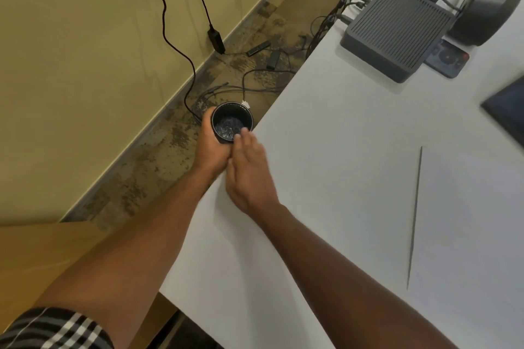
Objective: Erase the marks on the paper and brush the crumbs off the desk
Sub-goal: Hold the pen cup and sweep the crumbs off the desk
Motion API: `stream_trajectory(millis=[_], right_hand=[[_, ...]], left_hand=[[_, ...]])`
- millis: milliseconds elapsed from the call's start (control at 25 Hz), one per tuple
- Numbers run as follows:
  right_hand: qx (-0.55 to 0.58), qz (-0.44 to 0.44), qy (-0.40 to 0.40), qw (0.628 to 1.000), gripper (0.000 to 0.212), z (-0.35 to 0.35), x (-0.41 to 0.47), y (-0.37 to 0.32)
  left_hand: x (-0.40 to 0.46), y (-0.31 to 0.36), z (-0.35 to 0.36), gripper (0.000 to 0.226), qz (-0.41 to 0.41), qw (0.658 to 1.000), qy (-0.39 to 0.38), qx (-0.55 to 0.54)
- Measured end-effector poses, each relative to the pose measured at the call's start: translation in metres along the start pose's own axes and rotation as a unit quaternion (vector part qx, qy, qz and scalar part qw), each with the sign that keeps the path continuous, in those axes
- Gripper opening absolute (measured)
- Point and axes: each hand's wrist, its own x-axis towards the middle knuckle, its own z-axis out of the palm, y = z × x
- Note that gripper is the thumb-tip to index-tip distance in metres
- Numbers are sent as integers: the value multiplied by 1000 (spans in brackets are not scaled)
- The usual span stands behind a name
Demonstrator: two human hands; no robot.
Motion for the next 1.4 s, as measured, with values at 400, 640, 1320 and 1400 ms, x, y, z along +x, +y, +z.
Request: stream_trajectory(millis=[400, 640, 1320, 1400], right_hand=[[76, 55, 3, 996, 56, -29, -17, 33], [95, 59, -34, 993, 56, -66, -84, 76], [193, 229, -80, 951, 61, -132, -242, 139], [166, 239, -57, 955, 54, -133, -265, 143]], left_hand=[[-11, 9, -6, 105, -20, 1000, 7, 2], [-34, 30, -22, 100, 4, 1000, 24, -3], [-193, 83, -5, 96, 68, 996, -41, -40], [-209, 81, 4, 96, 65, 996, -53, -44]])
